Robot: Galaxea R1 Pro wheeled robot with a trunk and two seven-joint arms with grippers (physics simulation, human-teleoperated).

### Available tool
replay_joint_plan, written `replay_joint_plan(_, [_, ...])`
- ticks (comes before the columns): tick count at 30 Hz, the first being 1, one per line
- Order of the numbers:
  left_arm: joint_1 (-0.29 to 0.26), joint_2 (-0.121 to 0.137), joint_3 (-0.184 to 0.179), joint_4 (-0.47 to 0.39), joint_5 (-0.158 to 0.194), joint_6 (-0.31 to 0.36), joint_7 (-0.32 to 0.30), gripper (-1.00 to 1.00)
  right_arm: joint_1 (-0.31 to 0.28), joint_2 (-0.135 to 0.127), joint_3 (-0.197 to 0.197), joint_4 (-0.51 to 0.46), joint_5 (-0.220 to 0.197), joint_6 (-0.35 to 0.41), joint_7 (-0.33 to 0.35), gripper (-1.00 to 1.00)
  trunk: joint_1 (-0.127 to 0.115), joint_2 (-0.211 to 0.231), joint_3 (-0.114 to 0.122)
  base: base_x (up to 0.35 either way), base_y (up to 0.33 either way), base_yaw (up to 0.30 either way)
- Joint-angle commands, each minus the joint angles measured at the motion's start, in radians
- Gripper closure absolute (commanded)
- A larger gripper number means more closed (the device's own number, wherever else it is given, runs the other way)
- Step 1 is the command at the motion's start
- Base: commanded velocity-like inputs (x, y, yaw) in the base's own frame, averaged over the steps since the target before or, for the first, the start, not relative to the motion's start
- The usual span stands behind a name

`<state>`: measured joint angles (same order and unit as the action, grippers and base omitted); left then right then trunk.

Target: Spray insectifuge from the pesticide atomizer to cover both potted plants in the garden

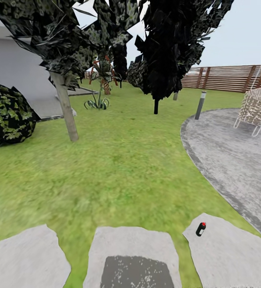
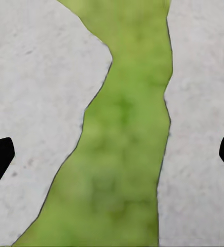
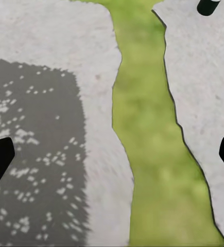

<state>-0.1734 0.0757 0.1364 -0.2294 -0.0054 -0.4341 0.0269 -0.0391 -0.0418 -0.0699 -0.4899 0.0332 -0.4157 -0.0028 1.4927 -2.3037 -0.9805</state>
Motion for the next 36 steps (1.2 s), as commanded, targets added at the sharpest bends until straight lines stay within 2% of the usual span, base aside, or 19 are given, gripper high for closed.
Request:
replay_joint_plan(1, [-0.001, 0.0, 0.0, 0.001, -0.001, -0.003, 0.002, -1.0, -0.001, 0.0, -0.002, 0.001, 0.004, -0.003, 0.0, -1.0, 0.0, 0.0, -0.001, 0.15, 0.247, -0.268])
replay_joint_plan(12, [-0.001, 0.001, 0.0, 0.001, -0.001, -0.003, 0.002, -1.0, -0.001, 0.0, -0.003, 0.001, 0.004, -0.003, 0.0, -1.0, 0.0, 0.0, -0.001, 0.227, 0.138, -0.268])
replay_joint_plan(36, [-0.001, 0.001, 0.0, 0.001, -0.002, -0.003, 0.002, -1.0, -0.001, 0.002, -0.007, -0.003, 0.001, -0.003, 0.0, -1.0, 0.0, 0.0, -0.001, 0.008, 0.003, -0.268])
